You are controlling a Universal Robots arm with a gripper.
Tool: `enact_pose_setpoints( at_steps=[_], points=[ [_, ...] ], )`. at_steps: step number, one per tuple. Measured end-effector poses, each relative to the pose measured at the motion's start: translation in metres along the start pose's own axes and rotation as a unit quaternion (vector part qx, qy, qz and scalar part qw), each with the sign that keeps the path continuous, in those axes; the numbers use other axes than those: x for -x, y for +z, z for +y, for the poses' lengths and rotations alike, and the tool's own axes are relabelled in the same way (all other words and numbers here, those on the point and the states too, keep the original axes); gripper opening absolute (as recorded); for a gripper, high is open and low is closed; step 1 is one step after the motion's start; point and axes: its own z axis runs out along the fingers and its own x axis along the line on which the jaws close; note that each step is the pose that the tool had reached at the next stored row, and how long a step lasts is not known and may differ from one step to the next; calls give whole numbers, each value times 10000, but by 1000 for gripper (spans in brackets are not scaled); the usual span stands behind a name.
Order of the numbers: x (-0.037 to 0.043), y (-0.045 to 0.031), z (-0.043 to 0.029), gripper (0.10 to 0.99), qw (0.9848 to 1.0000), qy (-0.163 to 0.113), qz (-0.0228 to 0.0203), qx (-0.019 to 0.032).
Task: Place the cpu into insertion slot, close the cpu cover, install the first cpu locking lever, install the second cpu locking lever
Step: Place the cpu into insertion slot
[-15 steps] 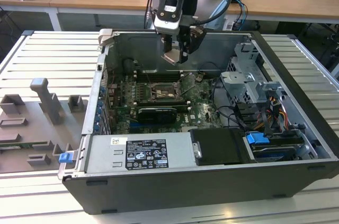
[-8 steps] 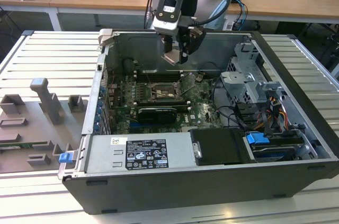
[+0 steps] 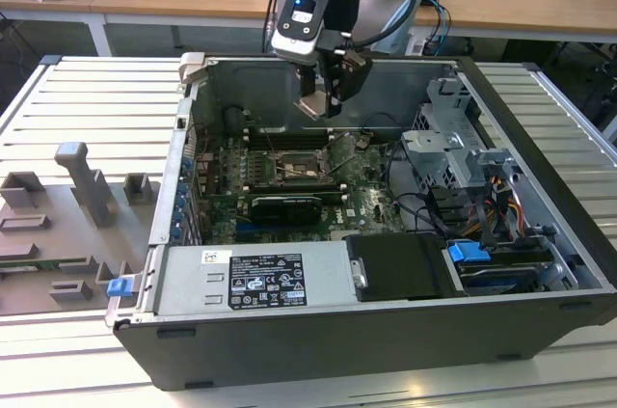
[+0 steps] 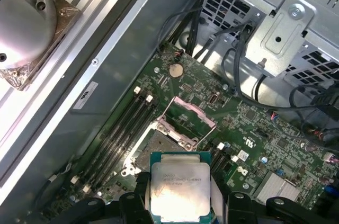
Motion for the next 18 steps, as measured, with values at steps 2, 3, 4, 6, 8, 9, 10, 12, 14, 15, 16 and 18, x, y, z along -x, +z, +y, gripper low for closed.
enact_pose_setpoints(
  at_steps=[2,3,4,6,8,9,10,12,14,15,16,18],
  points=[
    [0,1,0,541,10000,38,-3,1],
    [0,1,-1,541,10000,56,-5,1],
    [-1,2,-1,541,10000,73,-6,2],
    [-1,6,-3,541,9998,179,-16,3],
    [-2,10,-4,541,9996,267,-24,5],
    [-2,10,-4,541,9996,290,-26,6],
    [-2,11,-4,541,9995,304,-27,6],
    [-2,12,-5,541,9994,334,-30,7],
    [-2,14,-5,541,9993,367,-33,7],
    [-3,15,-6,541,9993,381,-34,8],
    [-3,15,-6,541,9992,400,-36,8],
    [-3,17,-6,541,9991,426,-38,9]
  ],
)
